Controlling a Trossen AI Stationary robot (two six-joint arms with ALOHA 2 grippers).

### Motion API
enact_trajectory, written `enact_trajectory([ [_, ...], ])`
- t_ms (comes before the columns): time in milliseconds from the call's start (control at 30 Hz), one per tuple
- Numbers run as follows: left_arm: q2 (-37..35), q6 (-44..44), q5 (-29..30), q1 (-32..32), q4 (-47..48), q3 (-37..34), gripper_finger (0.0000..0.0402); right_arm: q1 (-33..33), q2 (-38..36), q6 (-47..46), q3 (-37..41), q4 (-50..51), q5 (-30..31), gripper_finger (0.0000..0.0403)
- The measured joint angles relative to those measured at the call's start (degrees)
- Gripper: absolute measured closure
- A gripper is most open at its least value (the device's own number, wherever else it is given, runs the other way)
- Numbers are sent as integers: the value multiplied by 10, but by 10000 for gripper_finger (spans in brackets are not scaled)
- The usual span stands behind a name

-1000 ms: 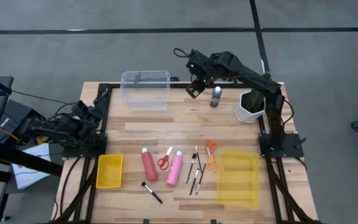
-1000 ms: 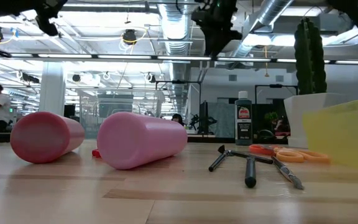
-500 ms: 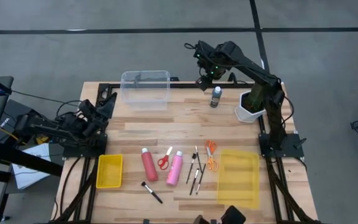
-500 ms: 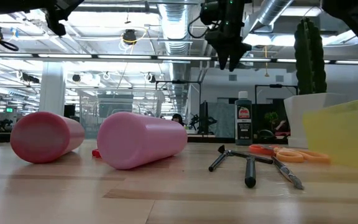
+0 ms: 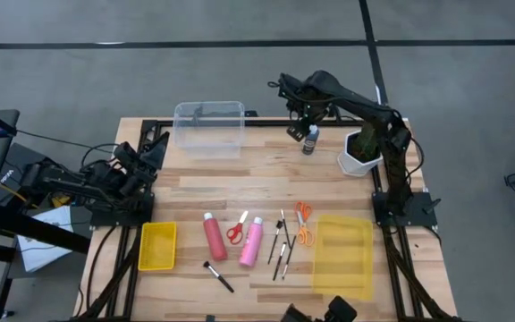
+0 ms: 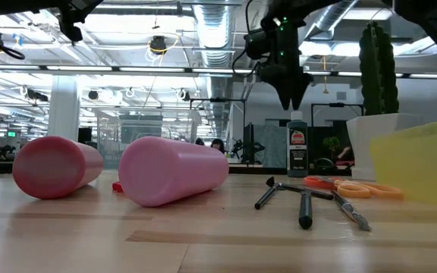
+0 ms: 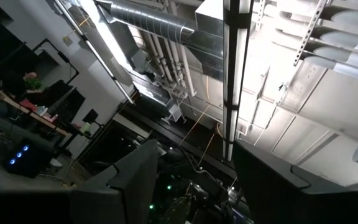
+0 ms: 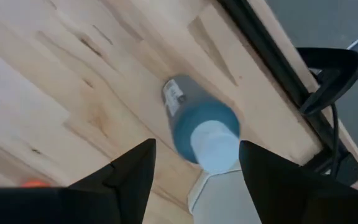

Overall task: Pick & Place Paint Supplies
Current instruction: Put the black paint bottle into the transparent bin

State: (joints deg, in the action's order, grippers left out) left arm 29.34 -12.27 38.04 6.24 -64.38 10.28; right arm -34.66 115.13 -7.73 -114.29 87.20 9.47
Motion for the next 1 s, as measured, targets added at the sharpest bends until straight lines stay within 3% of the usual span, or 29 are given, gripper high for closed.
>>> enact_trajectory([
  [1000,0,-7,-2,0,-2,0,206,-36,-33,4,53,-42,-8,175],
])
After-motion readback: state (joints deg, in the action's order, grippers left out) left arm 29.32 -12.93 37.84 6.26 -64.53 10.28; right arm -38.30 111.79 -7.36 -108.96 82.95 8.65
